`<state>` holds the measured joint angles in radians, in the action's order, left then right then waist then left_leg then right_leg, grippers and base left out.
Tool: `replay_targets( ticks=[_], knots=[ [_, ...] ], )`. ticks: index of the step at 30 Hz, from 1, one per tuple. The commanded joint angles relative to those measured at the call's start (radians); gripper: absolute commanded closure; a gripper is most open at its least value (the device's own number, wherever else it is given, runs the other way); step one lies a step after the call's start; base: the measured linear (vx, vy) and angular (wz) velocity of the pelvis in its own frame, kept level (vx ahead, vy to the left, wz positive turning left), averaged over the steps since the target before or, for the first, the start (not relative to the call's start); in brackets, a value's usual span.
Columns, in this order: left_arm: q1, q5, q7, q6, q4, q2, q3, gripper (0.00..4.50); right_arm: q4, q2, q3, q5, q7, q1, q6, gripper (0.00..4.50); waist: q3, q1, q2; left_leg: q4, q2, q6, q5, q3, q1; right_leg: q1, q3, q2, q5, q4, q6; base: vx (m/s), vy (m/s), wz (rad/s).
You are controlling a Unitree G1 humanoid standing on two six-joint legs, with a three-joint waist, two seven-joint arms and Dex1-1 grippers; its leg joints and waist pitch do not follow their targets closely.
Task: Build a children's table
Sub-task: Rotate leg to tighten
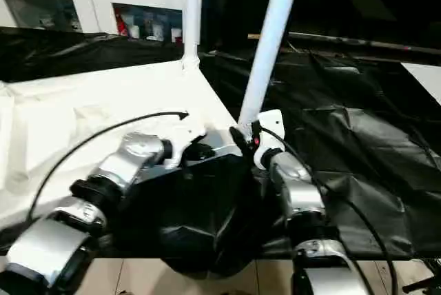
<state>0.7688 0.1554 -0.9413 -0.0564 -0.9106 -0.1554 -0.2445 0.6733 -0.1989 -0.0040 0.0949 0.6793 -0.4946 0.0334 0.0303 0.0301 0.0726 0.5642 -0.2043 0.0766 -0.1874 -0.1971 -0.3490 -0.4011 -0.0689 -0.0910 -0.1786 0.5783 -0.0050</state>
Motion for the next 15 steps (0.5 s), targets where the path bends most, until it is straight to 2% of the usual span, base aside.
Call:
replay_targets(
  ticks=[1,4,7,10,12,15],
  knots=[
    [-0.026,0.009,-0.097,0.015,-0.019,-0.013,-0.049,4.5,-0.047,0.0,0.113,0.022,0.216,0.019,0.012,1.44,-0.038,0.006,0.005,-0.069,-0.03,-0.065,-0.298,0.019,-0.002,0.032,0.04,-0.059,-0.45,-0.092,-0.114,0.0,0.0,0.0],
    [-0.037,-0.005,-0.188,0.017,0.0,-0.051,-0.054,4.5,-0.077,-0.051,0.115,0.042,0.312,0.024,0.019,1.44,-0.041,0.005,0.006,-0.068,-0.035,-0.069,-0.266,0.019,-0.004,0.036,0.041,-0.059,-0.372,-0.079,-0.153,0.0,0.0,0.0],
    [-0.043,-0.009,-0.247,0.004,0.014,-0.086,-0.057,4.5,-0.093,-0.093,0.107,0.059,0.385,0.023,0.024,1.44,-0.046,0.005,0.007,-0.062,-0.036,-0.078,-0.207,0.014,-0.004,0.04,0.041,-0.056,-0.239,-0.06,-0.203,0.018,0.001,-0.01],
    [-0.054,-0.021,-0.33,-0.001,0.028,-0.132,-0.064,4.5,-0.073,-0.146,0.098,0.068,0.459,0.009,0.023,1.44,-0.052,0.005,0.007,-0.052,-0.035,-0.109,-0.126,0.008,-0.001,0.045,0.041,-0.054,-0.078,-0.04,-0.265,0.053,0.009,-0.02],
    [-0.056,-0.024,-0.341,-0.002,0.032,-0.137,-0.064,4.5,-0.072,-0.151,0.096,0.07,0.468,0.008,0.025,1.44,-0.052,0.004,0.008,-0.048,-0.033,-0.129,-0.101,0.006,-0.003,0.048,0.042,-0.053,-0.021,-0.033,-0.288,0.0,0.0,0.0],
    [-0.063,-0.029,-0.353,-0.007,0.045,-0.144,-0.06,4.5,-0.063,-0.158,0.095,0.072,0.489,0.004,0.03,1.75,-0.048,0.008,0.01,-0.049,-0.035,-0.132,-0.117,0.004,0.0,0.048,0.042,-0.056,-0.063,-0.038,-0.289,0.0,0.0,0.0]
  ],
)
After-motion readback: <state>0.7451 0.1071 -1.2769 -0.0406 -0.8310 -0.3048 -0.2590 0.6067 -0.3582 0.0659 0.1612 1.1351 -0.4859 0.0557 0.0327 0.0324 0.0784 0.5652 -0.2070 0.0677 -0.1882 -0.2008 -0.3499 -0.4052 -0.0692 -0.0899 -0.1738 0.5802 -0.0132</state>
